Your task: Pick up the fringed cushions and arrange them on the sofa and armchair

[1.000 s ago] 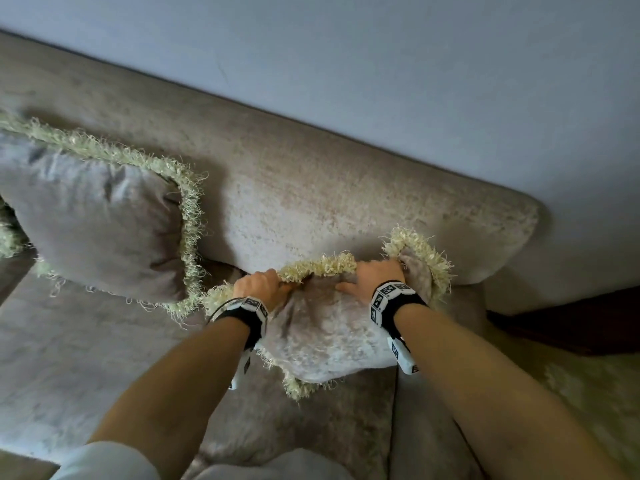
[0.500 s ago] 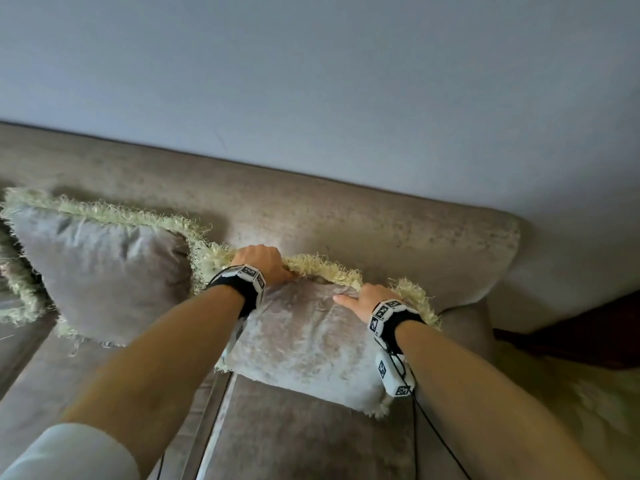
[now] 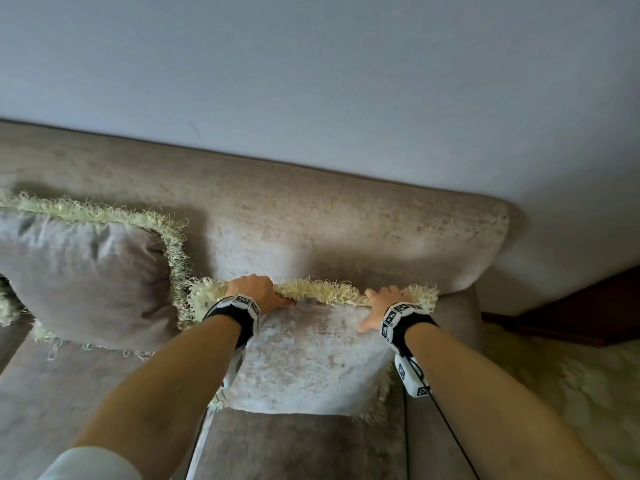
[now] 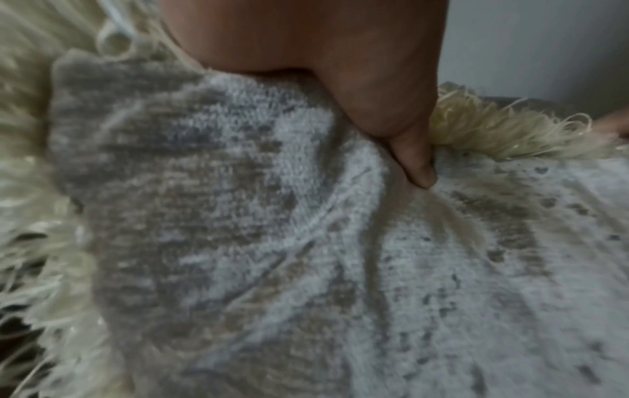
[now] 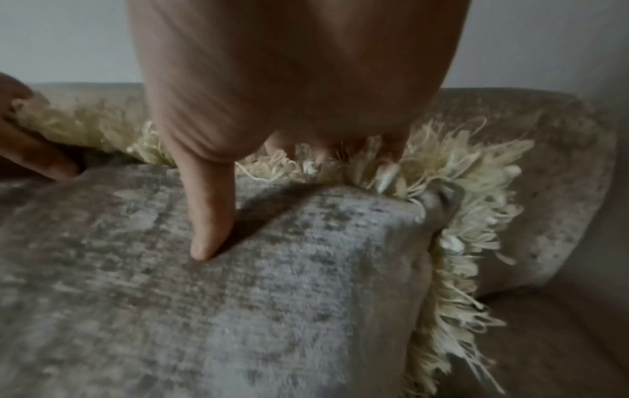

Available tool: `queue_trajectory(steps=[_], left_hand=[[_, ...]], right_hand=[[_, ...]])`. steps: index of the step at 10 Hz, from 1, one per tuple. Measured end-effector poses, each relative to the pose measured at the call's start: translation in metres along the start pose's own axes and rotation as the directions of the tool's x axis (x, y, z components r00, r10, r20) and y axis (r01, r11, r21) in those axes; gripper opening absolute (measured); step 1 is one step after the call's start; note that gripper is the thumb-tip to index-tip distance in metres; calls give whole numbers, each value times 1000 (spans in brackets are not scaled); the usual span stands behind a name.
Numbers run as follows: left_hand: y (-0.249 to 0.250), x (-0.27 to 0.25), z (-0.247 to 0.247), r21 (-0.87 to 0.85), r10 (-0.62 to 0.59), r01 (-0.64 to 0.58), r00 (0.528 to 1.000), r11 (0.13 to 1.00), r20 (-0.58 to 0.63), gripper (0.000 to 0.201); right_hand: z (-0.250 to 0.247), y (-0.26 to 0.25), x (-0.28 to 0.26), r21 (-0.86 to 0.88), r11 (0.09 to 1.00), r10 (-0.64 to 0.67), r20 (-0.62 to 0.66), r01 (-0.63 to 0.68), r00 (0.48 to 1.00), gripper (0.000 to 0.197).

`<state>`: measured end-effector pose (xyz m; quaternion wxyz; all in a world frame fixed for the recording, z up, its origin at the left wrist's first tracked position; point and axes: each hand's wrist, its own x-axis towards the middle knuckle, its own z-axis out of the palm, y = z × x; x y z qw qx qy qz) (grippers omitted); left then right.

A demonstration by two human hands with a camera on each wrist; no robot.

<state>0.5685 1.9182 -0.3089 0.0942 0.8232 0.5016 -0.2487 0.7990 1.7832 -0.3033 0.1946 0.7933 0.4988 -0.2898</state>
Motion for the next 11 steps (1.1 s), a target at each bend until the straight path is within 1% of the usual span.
queue_trajectory(steps=[1,2,3,4,6,7,8,9,10,11], left_hand=[[4,2,-13,28,36,-36,999,999,-3,69],[8,6,-26,53,68,-68,998,996,-8,68],[9,14,-38,46,59,-57,997,997,-46,70],[11,22,-45,23,47,-45,997,999,-68,70],[20,34,-42,-6,36,-37,995,999,-98,67],[20,37,-39,-99,47,-68,978,993,-204,61],[14,35,-43,-202,73,-122,970,972,-231,64],[5,24,-46,-202,58,-109,968,973,-246,71],[0,3,-45,-288,1,-79,965,954,-261,79],[-4,-17,-43,-325,-51,-51,953,944,-297,82]], right_hand=[[-6,5,2,-72,997,-13,13,14,1000,83],[-17,6,8,-113,993,-34,-9,32,999,71],[-29,11,14,-115,992,-51,-69,43,996,59],[-41,14,17,-132,990,-55,-94,42,994,52],[-47,23,25,-99,995,1,-77,-9,997,69],[-39,27,26,-53,998,26,-168,-35,985,55],[-39,31,24,-11,1000,13,-275,-17,961,51],[-43,30,21,36,998,-31,-321,45,946,59],[-46,27,8,75,993,-63,-357,96,932,61],[-48,25,-4,118,984,-73,-419,134,905,64]])
